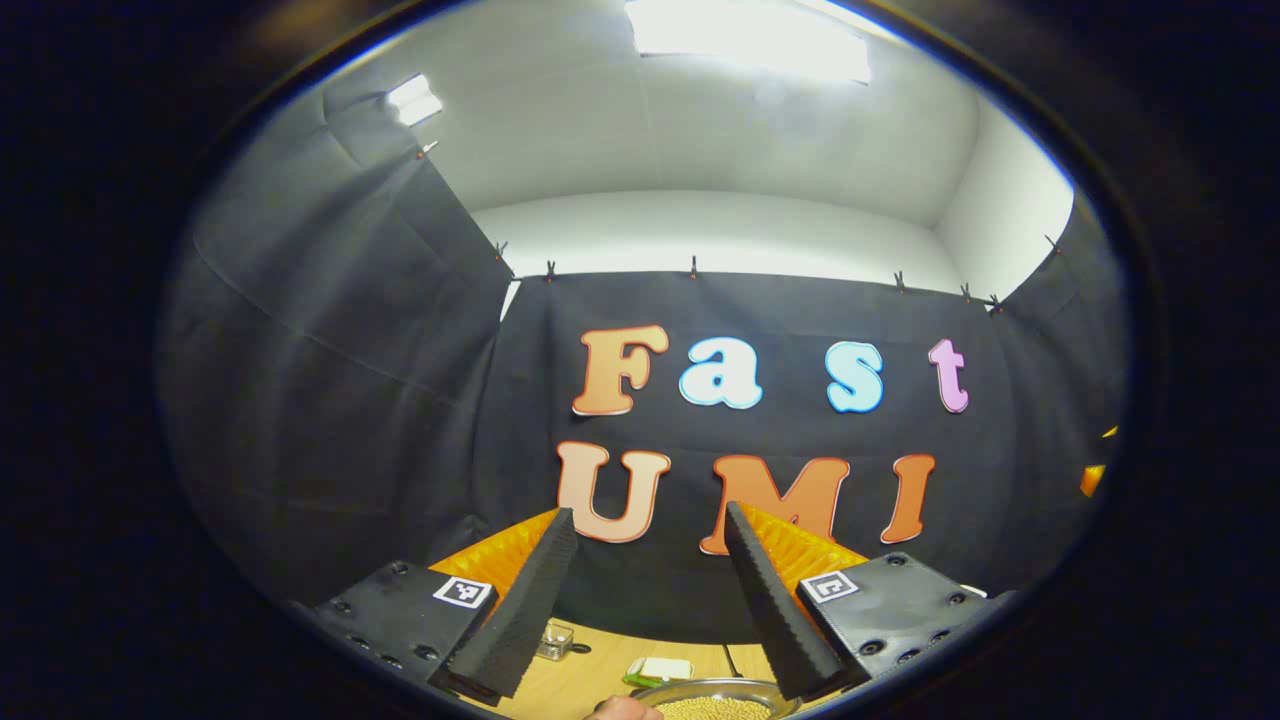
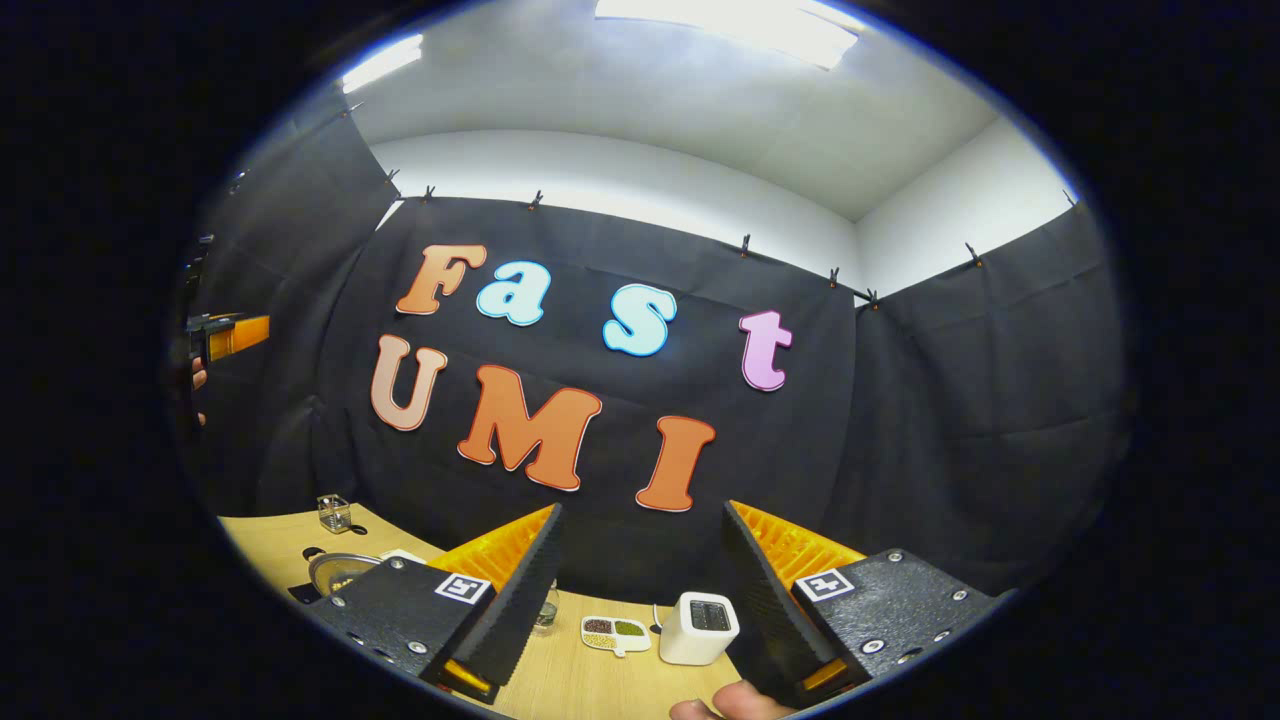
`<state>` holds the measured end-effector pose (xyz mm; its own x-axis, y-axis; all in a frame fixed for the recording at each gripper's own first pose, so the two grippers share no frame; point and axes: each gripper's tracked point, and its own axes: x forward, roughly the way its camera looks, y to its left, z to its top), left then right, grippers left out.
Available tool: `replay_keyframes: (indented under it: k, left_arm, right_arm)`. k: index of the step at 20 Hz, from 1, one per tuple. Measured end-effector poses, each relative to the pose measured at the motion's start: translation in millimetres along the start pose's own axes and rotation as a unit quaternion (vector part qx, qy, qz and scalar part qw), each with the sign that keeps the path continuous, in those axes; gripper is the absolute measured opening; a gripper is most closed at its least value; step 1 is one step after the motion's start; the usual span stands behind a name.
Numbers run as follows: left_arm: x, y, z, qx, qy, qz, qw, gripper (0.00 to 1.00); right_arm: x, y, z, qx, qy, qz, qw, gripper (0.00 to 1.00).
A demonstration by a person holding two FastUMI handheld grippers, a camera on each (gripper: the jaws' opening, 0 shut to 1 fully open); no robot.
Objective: First push the handle of the pot to place it horizontally, then grasp the pot with both hands and set it on the induction cooktop.
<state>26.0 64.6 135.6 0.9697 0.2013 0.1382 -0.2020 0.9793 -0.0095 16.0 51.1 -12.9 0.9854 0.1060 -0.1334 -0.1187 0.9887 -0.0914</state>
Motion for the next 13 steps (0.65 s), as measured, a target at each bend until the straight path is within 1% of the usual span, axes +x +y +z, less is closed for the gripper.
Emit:
replay_keyframes:
  k: [1,2,4,5,6,7,8,9,10,11,13]
  left_arm:
    - [-4,-2,8,-0.002,-0.008,-0.003,1.000,0.95]
    - [-5,-6,15,-0.005,-0.014,-0.010,1.000,0.98]
    - [-12,-10,29,-0.009,-0.019,-0.020,1.000,0.98]
    - [-17,-13,32,-0.008,-0.017,-0.025,1.000,0.98]
    - [-20,-17,34,-0.004,-0.016,-0.032,0.999,0.96]
    - [-20,-19,37,0.002,-0.014,-0.035,0.999,0.95]
    - [-20,-19,37,0.007,-0.012,-0.036,0.999,0.92]
    - [-19,-21,37,0.010,-0.010,-0.037,0.999,0.95]
    - [-17,-21,37,0.011,-0.009,-0.037,0.999,0.92]
    - [-18,-21,36,0.013,-0.007,-0.036,0.999,0.98]
    - [-17,-21,36,0.009,-0.010,-0.035,0.999,0.98]
  right_arm:
    - [-4,-3,10,0.002,-0.011,-0.004,1.000,0.95]
    - [-5,-9,18,0.004,-0.021,-0.011,1.000,0.95]
    - [-9,-15,31,0.010,-0.037,-0.021,0.999,0.95]
    - [-10,-15,37,0.012,-0.044,-0.021,0.999,0.97]
    - [-9,-14,38,0.014,-0.046,-0.021,0.999,0.97]
    - [-9,-14,37,0.013,-0.044,-0.019,0.999,0.95]
    - [-9,-17,35,0.014,-0.040,-0.022,0.999,0.95]
    - [-8,-18,36,0.018,-0.040,-0.024,0.999,0.97]
    - [-5,-17,37,0.020,-0.039,-0.019,0.999,0.97]
    - [-4,-16,35,0.022,-0.037,-0.016,0.999,0.95]
    - [-4,-15,34,0.025,-0.036,-0.013,0.999,0.95]
